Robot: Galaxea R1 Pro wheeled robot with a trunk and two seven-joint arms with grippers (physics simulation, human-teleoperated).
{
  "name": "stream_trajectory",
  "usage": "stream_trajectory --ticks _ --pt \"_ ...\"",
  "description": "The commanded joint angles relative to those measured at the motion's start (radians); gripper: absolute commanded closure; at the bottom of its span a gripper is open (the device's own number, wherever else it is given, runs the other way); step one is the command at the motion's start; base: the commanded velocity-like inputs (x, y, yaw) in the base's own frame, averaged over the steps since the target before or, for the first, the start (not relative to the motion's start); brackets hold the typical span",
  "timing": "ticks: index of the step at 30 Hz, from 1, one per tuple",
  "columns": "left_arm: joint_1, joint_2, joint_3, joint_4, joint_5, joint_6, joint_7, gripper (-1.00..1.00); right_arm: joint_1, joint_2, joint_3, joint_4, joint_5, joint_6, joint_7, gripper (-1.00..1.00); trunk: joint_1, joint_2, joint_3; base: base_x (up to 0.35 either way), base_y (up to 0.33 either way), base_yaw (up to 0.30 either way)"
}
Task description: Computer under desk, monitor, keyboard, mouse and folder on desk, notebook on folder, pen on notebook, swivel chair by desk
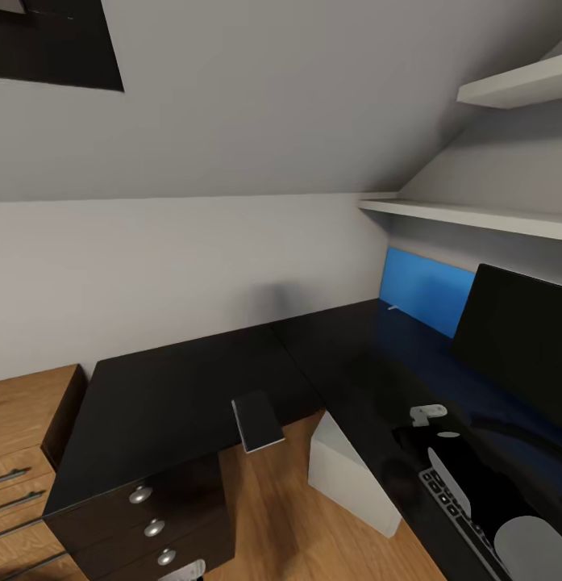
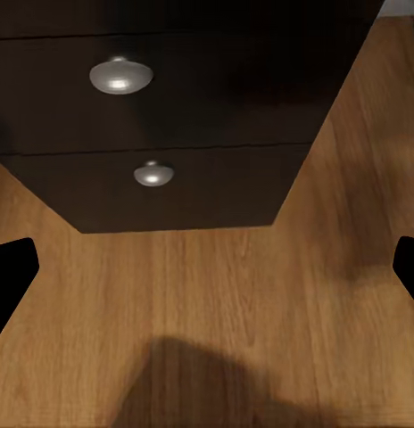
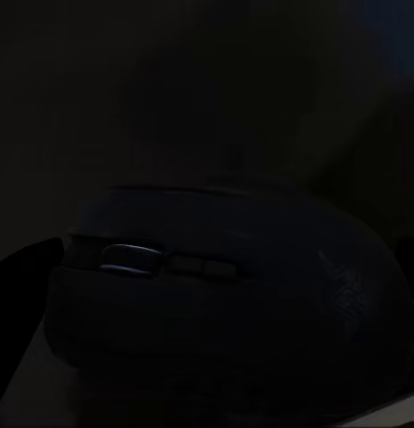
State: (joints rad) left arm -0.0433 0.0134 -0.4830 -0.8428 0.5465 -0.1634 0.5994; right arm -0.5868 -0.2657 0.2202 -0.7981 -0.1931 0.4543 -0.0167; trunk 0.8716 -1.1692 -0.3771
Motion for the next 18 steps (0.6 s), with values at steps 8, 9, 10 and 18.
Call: stream_trajectory --ticks 8,9,10,18 --pt "-0.001 0.000 -0.006 -0.001 0.010 -0.016 0.004 -1.00 -0.005 -0.001 -0.002 0.077 -0.008 -0.025 -0.009 1.00 0.000 -0.001 -0.001 0.003 0.000 0.000" --pt "-0.001 0.000 -0.006 -0.001 0.009 -0.016 0.004 -1.00 -0.006 -0.001 -0.002 0.089 -0.009 -0.030 -0.009 1.00 0.000 -0.001 -0.001 0.000 0.000 0.000" --pt "-0.001 -0.001 -0.006 -0.002 0.009 -0.017 0.005 -1.00 -0.006 -0.001 -0.002 0.097 -0.009 -0.033 -0.009 1.00 0.000 -0.001 -0.001 0.000 0.000 0.000" --pt "-0.001 -0.004 -0.008 -0.002 0.009 -0.016 0.007 -1.00 -0.007 -0.003 -0.004 0.111 -0.010 -0.073 -0.011 1.00 0.008 -0.015 -0.007 0.000 0.000 0.000"
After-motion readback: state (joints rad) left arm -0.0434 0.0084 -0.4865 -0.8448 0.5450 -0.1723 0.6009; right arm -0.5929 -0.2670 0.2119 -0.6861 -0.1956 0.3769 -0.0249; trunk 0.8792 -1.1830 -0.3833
